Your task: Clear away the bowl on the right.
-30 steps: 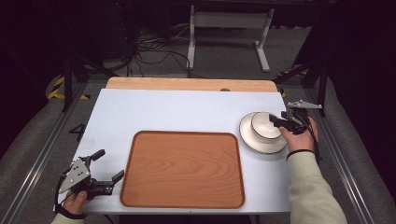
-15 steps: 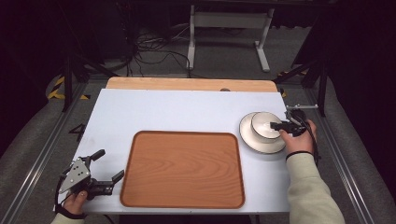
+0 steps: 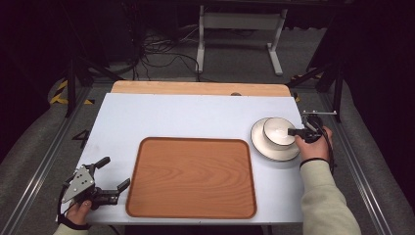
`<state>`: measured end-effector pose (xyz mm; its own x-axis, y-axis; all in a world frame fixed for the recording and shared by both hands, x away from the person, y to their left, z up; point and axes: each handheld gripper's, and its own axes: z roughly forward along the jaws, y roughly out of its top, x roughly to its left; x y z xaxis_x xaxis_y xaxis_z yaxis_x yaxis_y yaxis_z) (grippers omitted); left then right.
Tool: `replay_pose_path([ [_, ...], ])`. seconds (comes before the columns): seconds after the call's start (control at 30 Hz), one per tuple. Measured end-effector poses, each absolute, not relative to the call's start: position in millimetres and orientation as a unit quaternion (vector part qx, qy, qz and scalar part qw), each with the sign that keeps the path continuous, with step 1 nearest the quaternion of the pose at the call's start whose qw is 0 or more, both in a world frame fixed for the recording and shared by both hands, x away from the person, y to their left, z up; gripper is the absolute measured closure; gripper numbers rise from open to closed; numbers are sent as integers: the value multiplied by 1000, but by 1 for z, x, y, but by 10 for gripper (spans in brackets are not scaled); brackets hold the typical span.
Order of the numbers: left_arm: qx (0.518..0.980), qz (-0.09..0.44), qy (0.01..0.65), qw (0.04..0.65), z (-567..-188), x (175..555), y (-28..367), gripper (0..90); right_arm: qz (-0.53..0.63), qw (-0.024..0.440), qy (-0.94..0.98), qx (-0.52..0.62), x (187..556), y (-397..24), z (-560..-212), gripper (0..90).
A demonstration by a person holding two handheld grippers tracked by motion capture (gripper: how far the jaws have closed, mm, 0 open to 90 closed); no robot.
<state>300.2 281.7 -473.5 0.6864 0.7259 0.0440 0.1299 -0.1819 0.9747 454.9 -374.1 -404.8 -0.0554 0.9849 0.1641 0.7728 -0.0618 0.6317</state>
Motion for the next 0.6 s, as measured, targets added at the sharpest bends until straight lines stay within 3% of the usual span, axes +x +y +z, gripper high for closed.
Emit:
replay_pose_path([
  [0.6, 723, 262, 296, 567, -473, 301, 282, 2, 323, 161, 626, 691, 449, -375, -396, 800],
])
